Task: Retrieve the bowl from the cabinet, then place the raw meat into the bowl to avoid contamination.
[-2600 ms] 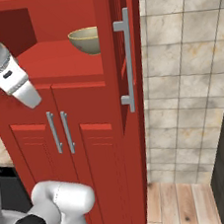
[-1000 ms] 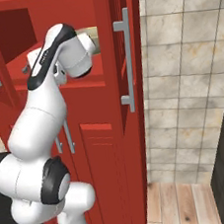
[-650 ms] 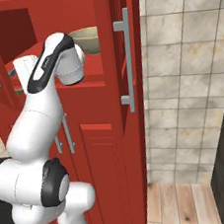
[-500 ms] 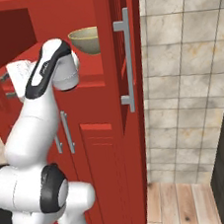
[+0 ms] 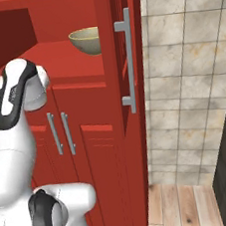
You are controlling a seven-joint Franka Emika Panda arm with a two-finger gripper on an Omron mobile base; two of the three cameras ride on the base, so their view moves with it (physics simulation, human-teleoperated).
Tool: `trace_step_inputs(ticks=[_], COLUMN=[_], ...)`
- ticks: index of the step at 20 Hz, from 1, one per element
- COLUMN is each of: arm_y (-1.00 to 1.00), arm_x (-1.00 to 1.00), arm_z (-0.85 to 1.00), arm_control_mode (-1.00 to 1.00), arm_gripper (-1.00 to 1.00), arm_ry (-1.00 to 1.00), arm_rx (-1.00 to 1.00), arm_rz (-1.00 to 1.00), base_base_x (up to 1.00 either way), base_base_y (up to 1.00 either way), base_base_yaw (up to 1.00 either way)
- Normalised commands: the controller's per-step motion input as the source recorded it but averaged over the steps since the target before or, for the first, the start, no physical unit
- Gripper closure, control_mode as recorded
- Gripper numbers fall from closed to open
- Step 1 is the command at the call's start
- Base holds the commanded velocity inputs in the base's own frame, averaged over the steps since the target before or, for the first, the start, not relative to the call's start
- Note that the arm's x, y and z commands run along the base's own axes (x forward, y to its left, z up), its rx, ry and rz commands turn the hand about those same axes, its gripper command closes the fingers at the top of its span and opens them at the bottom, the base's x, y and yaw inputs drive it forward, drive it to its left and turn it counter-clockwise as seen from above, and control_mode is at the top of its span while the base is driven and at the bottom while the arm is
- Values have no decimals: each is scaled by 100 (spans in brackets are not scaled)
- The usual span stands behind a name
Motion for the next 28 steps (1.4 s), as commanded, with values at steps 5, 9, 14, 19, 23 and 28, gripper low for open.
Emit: trace_step_inputs(ticks=[5,9,14,19,23,28], arm_y=[69,28,-10,-60,-55,-77], arm_x=[-11,0,-1,0,0,1], arm_z=[-11,-1,0,0,-8,-21], arm_control_mode=[-100,-100,-100,-100,-100,-100], arm_gripper=[-100,-100,-100,-100,-100,-100], arm_ry=[0,0,0,0,-13,-13], arm_rx=[0,0,0,-2,-16,-20], arm_rz=[-14,-8,0,-3,-4,-4], base_base_x=[0,0,0,0,0,0], base_base_y=[0,0,0,0,0,0], base_base_yaw=[0,0,0,0,0,0])
